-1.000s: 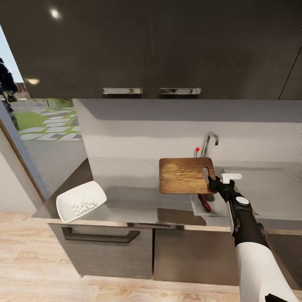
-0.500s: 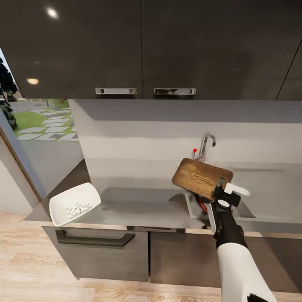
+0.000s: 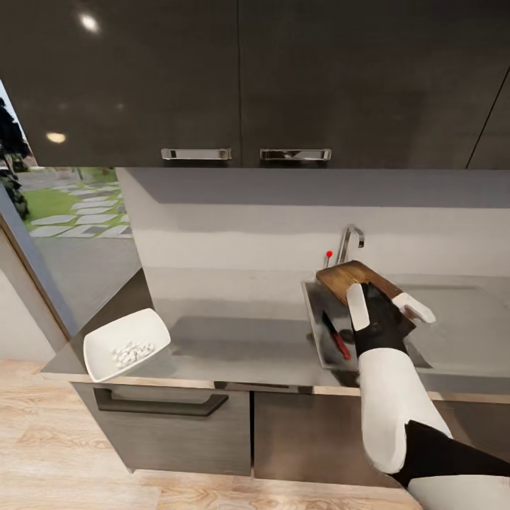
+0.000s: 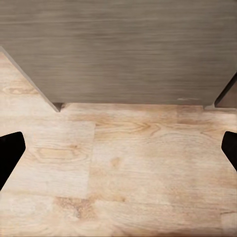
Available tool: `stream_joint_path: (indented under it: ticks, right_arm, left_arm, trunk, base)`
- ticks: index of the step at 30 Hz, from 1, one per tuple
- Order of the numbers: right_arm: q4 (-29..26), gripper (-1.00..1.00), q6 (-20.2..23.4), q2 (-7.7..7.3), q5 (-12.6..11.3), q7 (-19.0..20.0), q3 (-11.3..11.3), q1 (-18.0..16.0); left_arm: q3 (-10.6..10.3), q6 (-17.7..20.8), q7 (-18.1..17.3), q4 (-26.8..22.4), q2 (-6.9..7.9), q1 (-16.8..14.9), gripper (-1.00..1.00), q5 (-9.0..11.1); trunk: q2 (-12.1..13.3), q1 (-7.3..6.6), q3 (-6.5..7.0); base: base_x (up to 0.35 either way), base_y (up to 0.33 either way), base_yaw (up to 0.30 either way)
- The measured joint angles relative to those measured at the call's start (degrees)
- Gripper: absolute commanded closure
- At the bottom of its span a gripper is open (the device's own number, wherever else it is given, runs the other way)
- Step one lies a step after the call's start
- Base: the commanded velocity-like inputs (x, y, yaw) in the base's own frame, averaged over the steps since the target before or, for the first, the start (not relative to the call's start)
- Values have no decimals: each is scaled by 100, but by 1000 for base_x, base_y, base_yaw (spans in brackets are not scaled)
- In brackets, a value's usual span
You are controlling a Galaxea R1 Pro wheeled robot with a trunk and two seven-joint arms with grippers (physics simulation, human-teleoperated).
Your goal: In the kitchen, take the Vidalia onion out of the sink, dice it on the chopping board with the paring knife, put the diced onion into the bowl on the countertop, then place both the paring knife and the chopping board into the sink.
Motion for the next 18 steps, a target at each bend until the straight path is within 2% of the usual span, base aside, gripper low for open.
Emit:
stream_joint_path:
  ticks: [3,6,9,13,18]
  right_arm:
    - [592,100,52,-6,-103,-471,71,-657]
    - [1330,100,-45,-20,-192,-594,61,-1130]
    - [1717,100,-681,-4,-197,-752,38,-1213]
    - [2084,100,-1486,40,-249,-1211,33,-1229]
    - [2793,100,-2227,-15,-353,-1316,-27,-1229]
  left_arm:
    - [1,5,-2,25,-2,1,-100,1]
    - [3,7,-2,92,-2,0,-100,-1]
    - [5,8,-2,107,0,0,-100,-2]
    - [5,9,-2,115,0,0,-100,-2]
    - [5,9,6,130,0,0,-100,-2]
  trunk:
    - [1,1,0]
    - [1,1,-2]
    - [1,1,-2]
    - [1,1,-2]
    - [1,1,-2]
  base:
    - [0,0,0]
    - [0,0,0]
    - [0,0,0]
    - [0,0,0]
    - [0,0,0]
